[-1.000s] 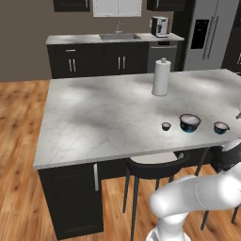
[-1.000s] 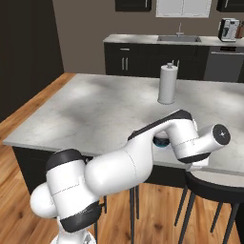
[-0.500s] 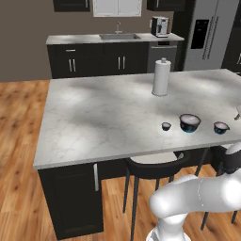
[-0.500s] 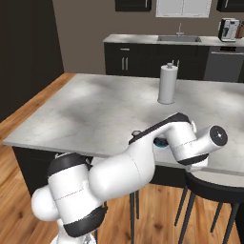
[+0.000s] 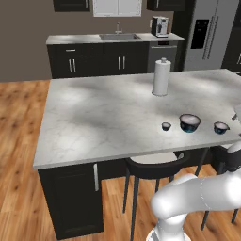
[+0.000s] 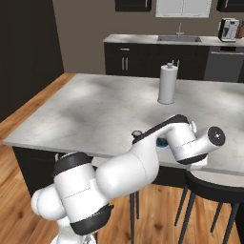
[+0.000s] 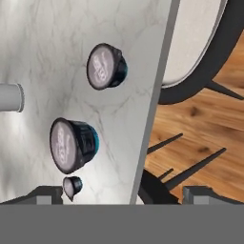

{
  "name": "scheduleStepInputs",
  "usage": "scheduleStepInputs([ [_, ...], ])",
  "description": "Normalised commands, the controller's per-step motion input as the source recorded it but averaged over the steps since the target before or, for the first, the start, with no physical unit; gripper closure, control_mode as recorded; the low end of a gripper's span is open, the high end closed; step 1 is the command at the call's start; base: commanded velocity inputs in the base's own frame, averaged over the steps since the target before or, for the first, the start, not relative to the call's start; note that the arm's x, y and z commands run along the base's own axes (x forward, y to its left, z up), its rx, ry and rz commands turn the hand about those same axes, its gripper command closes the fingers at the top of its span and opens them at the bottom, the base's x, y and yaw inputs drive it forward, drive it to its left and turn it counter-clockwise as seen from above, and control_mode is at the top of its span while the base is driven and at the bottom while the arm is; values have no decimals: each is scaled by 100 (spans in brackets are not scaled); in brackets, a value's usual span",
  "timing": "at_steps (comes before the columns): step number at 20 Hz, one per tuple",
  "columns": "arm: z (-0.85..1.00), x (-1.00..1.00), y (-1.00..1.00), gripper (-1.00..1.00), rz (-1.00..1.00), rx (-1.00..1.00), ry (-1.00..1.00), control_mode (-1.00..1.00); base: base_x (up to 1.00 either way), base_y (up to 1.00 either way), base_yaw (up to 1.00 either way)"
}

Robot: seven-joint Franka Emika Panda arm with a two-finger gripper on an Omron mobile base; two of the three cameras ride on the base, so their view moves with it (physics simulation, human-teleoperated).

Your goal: Stack the yogurt containers by placing the smaller containers on top of the larger containers.

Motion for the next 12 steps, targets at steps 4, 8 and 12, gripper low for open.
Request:
scheduleStepInputs([
  [4, -6, 6, -27, -100, 0, 0, -2, -100, 0, 0, 0],
  [8, -1, 20, -17, -100, 0, 0, -2, -100, 0, 0, 0],
  [12, -3, 30, -5, -100, 0, 0, 0, -100, 0, 0, 0],
])
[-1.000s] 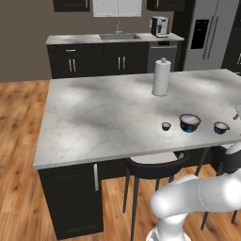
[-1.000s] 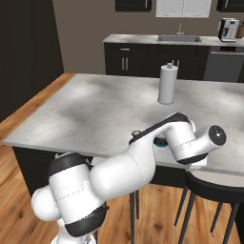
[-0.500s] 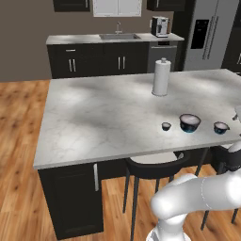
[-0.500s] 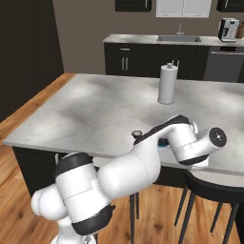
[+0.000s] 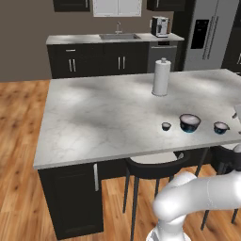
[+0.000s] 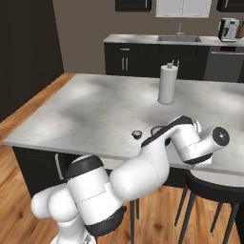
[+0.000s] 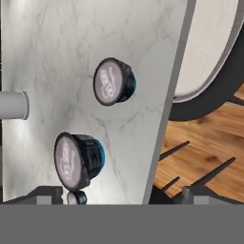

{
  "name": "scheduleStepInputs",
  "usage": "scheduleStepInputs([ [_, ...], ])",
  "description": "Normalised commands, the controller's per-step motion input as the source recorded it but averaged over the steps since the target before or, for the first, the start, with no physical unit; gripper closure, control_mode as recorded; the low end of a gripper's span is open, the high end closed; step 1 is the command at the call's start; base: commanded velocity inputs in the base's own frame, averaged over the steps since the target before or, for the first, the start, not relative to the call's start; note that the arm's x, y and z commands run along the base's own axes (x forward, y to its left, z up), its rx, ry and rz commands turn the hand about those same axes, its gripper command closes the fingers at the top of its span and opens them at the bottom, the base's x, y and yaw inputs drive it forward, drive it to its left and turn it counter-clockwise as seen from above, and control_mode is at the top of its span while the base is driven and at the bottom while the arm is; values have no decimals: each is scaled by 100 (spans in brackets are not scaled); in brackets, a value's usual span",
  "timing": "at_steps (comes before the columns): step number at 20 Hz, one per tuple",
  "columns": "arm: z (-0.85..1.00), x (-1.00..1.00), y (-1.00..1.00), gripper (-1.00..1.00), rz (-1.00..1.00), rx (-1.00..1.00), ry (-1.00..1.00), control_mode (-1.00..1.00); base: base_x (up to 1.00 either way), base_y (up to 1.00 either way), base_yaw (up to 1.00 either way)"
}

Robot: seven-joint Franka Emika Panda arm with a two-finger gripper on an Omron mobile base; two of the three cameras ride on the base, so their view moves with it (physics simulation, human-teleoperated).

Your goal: Stack the yogurt containers by placing the smaller containers on top of the larger containers.

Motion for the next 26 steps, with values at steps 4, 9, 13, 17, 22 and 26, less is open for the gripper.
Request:
scheduleStepInputs([
  [4, -15, 27, 0, -100, 0, 0, 0, -100, 0, 0, 0],
  [9, -15, 24, -4, -100, 0, 0, 0, -100, 0, 0, 0],
  [13, -14, 3, -15, -100, 0, 0, 0, -100, 0, 0, 0],
  [17, -9, 0, -20, -100, 0, 0, 0, -100, 0, 0, 0],
  [22, -8, 2, -17, -100, 0, 0, 0, -100, 0, 0, 0],
  [26, -15, 17, -8, -100, 0, 0, 0, -100, 0, 0, 0],
])
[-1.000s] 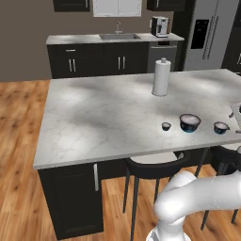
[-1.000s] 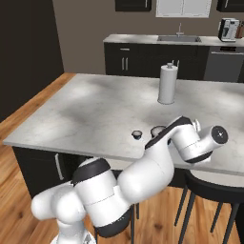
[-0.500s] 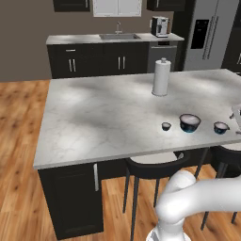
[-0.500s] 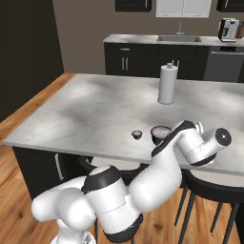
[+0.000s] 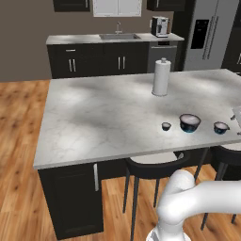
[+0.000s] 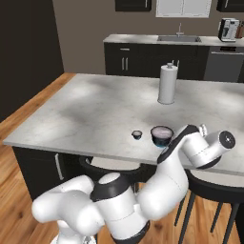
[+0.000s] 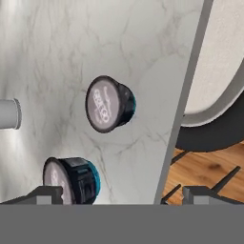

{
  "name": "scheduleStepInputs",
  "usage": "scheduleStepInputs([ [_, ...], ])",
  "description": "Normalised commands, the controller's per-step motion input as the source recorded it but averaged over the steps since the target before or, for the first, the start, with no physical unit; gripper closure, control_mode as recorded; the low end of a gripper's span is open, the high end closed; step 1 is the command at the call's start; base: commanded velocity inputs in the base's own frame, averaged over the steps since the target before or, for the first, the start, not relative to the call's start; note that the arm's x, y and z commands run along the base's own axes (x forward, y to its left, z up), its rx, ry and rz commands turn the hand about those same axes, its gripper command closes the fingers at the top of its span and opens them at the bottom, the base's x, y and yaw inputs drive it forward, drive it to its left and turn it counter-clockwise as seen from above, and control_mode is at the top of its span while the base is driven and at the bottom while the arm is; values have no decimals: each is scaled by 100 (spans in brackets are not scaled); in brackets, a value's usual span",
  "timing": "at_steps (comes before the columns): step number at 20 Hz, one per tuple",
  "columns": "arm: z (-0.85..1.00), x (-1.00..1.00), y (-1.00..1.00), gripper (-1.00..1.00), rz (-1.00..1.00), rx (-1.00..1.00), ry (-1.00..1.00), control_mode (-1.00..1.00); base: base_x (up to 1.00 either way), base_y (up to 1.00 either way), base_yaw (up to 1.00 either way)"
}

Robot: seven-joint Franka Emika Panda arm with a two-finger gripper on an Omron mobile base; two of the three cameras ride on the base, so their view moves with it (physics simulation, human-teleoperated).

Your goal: Stack the yogurt containers by placing the smaller containers on top of the larger containers.

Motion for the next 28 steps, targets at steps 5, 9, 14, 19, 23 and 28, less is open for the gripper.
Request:
scheduleStepInputs([
  [5, -21, 23, -3, -100, 0, 0, 0, -100, 0, 0, 0],
  [9, -20, 23, 0, -100, 0, 0, 0, -100, 0, 0, 0],
  [14, -15, 22, -5, -100, 0, 0, 0, -100, 0, 0, 0],
  [19, -12, 16, -15, -100, 0, 0, 0, -100, 0, 0, 0],
  [23, -10, 17, -19, -100, 0, 0, 0, -100, 0, 0, 0],
  [28, -7, 20, -17, -100, 0, 1, 0, -100, 0, 0, 0],
])
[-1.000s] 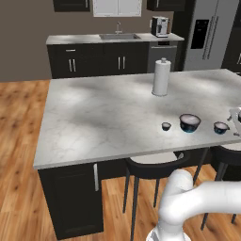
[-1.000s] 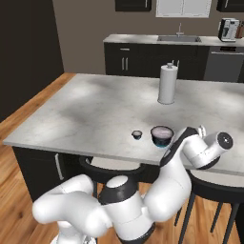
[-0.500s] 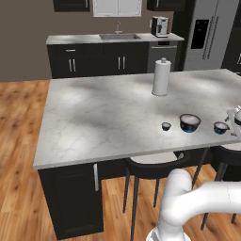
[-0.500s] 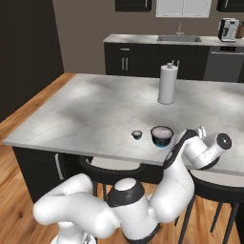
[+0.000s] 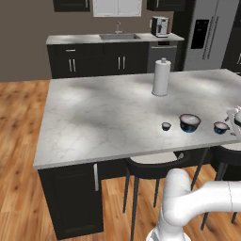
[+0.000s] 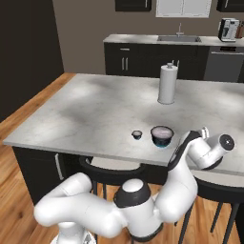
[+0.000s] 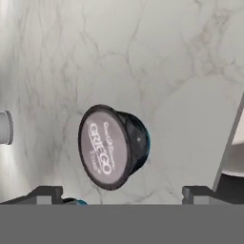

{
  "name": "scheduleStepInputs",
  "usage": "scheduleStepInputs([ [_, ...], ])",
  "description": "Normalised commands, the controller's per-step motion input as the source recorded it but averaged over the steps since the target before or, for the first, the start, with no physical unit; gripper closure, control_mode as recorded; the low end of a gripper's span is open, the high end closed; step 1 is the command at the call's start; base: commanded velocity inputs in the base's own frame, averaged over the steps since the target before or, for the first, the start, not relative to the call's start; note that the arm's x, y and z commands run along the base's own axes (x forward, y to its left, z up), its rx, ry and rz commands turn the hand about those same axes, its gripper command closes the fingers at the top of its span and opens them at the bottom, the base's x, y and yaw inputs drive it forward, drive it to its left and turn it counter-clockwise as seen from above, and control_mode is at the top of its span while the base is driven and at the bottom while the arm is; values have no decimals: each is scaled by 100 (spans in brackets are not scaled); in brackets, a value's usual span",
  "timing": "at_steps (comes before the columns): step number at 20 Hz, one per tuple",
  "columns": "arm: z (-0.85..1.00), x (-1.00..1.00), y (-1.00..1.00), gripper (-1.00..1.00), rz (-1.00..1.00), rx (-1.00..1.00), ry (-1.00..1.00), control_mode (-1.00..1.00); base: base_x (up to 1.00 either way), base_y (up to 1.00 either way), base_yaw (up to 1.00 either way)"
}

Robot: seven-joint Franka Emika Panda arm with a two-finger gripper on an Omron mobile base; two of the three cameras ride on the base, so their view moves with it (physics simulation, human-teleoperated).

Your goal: Stack the yogurt containers by placing the smaller containers on top of the larger containers.

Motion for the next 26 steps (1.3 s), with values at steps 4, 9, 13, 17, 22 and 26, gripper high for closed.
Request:
scheduleStepInputs([
  [4, -5, 24, -10, -100, 0, 1, 0, -100, 0, 0, 0],
  [9, -6, 17, -5, -100, 0, 0, 0, -100, 0, 0, 0],
  [13, -11, 0, -13, -100, 0, 0, 0, -100, 0, 0, 0],
  [17, -12, 0, -11, -100, 0, 0, 0, -100, 0, 0, 0],
  [22, -9, 5, -2, -100, 0, 0, 0, -100, 0, 0, 0],
  [26, -7, 22, 0, -100, 0, 0, 0, -100, 0, 0, 0],
])
